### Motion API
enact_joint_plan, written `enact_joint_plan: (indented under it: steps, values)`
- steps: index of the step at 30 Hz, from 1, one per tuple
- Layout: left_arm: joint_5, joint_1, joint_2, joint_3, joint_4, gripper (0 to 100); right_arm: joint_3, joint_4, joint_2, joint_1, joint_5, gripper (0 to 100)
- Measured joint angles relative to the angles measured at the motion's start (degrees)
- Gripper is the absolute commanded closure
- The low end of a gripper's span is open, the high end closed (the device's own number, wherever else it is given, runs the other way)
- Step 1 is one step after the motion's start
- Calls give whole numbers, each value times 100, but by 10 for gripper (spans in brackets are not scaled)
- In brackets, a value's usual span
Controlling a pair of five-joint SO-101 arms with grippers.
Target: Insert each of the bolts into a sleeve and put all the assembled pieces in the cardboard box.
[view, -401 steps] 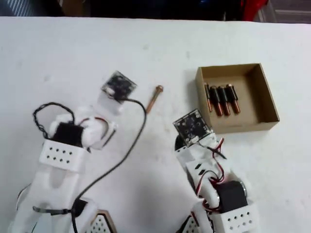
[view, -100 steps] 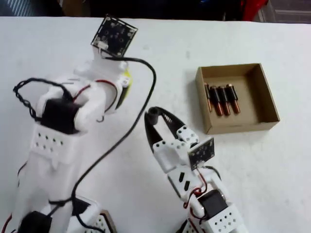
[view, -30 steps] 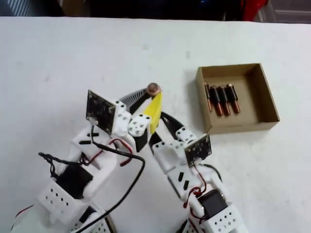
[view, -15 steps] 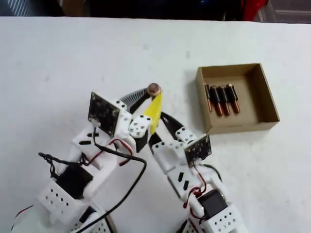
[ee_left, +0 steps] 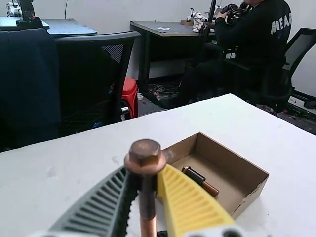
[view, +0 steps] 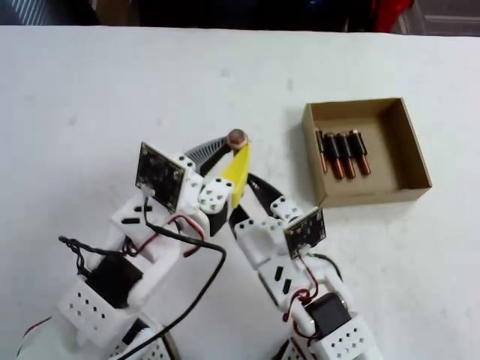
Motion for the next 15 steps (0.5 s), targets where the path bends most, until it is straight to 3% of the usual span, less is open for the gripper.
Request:
enact_joint_plan:
  steps: [15]
  values:
    - [-9,9,-396,9,264,978,0,0,-9,9,0,982]
